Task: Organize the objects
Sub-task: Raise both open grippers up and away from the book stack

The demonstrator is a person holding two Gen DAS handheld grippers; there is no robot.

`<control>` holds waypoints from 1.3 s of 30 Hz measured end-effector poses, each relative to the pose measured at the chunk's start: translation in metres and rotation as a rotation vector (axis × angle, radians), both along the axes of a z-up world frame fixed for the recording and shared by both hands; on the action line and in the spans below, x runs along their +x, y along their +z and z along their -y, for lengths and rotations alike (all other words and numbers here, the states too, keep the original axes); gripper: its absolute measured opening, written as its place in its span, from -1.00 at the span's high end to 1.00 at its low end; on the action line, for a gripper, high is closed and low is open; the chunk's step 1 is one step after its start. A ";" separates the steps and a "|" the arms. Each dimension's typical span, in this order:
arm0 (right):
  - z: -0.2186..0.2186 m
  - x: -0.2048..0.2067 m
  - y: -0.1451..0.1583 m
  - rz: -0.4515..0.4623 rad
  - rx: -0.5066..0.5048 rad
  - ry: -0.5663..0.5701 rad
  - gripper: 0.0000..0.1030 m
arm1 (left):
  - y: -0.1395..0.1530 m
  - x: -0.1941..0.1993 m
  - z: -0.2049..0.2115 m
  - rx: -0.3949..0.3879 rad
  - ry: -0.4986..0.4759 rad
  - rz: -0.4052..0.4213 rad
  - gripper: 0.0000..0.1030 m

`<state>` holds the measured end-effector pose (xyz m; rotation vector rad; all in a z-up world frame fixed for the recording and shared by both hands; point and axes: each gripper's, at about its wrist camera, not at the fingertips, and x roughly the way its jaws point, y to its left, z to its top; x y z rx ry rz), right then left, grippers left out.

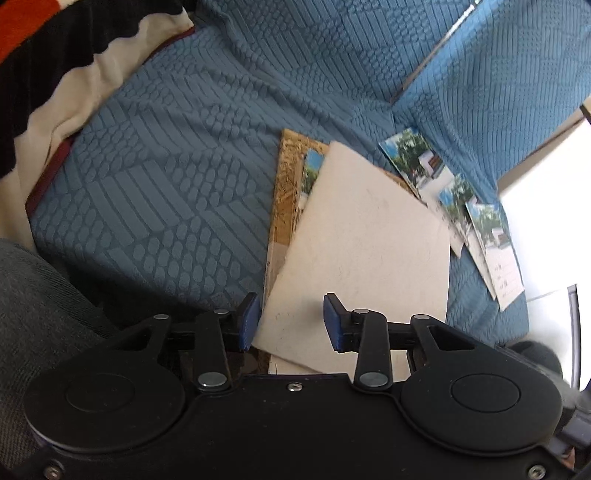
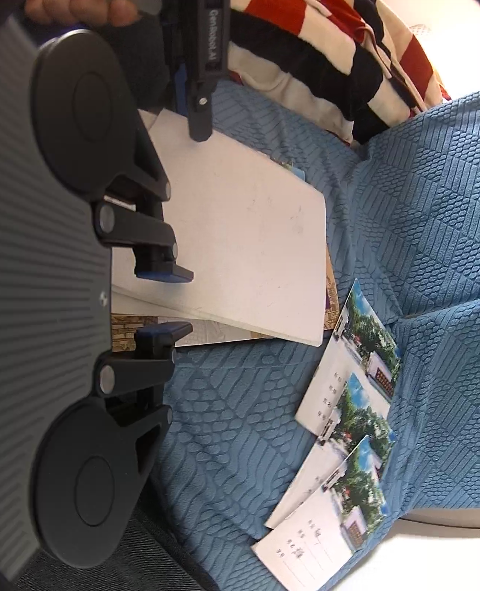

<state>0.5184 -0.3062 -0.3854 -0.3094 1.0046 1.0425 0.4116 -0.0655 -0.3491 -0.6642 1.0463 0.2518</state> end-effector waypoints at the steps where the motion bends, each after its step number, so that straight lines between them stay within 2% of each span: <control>1: -0.001 -0.001 0.000 0.006 0.000 0.002 0.45 | 0.000 0.000 0.002 0.004 -0.007 -0.003 0.33; 8: -0.002 0.002 0.000 0.002 0.002 0.004 0.42 | 0.011 -0.009 0.009 0.013 -0.048 0.021 0.53; 18: 0.000 0.005 0.001 0.007 -0.004 0.005 0.42 | 0.025 -0.018 0.030 0.064 -0.131 0.034 0.57; 25: 0.003 0.007 0.002 -0.009 -0.001 -0.006 0.42 | 0.025 -0.020 0.030 0.061 -0.109 0.019 0.51; 31: 0.016 0.009 0.030 0.008 0.031 -0.015 0.42 | 0.052 -0.021 0.033 0.096 -0.104 0.069 0.48; 39: 0.041 0.014 0.083 0.049 0.142 -0.038 0.42 | 0.091 -0.017 0.048 0.127 -0.119 0.107 0.48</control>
